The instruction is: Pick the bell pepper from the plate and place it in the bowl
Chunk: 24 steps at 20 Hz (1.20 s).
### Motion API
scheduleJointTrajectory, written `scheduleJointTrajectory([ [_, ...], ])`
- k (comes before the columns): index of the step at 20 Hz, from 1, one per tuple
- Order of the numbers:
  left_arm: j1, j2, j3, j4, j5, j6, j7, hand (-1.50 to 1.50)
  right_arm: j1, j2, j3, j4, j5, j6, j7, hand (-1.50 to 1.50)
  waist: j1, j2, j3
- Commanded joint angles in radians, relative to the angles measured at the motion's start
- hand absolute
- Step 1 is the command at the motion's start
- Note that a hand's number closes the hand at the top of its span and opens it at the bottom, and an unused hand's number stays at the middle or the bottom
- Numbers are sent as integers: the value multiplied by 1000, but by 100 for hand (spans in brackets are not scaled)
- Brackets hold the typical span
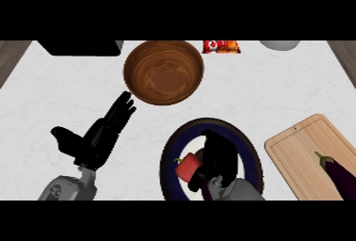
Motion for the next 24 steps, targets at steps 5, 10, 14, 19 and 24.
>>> scheduleJointTrajectory([
  [5, 31, -39, 3, 7, -37, -20, -23, 0, -93, 11, 84, 123, 2, -146, 121, 150, 7, 4, 0],
  [10, 0, -40, 30, -50, -47, -1, 70, 0, 1, 11, 68, 86, 71, -88, 37, 150, -3, 2, 1],
  [14, 40, -36, 31, -40, -57, -32, 31, 0, -99, 11, 125, 90, 57, -115, 152, 150, 3, 2, 0],
  [19, -27, -48, 5, -34, -46, -46, 73, 0, -349, 10, 136, 228, -51, -40, 234, 150, 94, 19, -1],
  [24, -56, -58, -21, -13, -53, -75, 61, 0, -480, 11, 127, 310, -51, -16, 253, 150, 143, 24, -6],
])
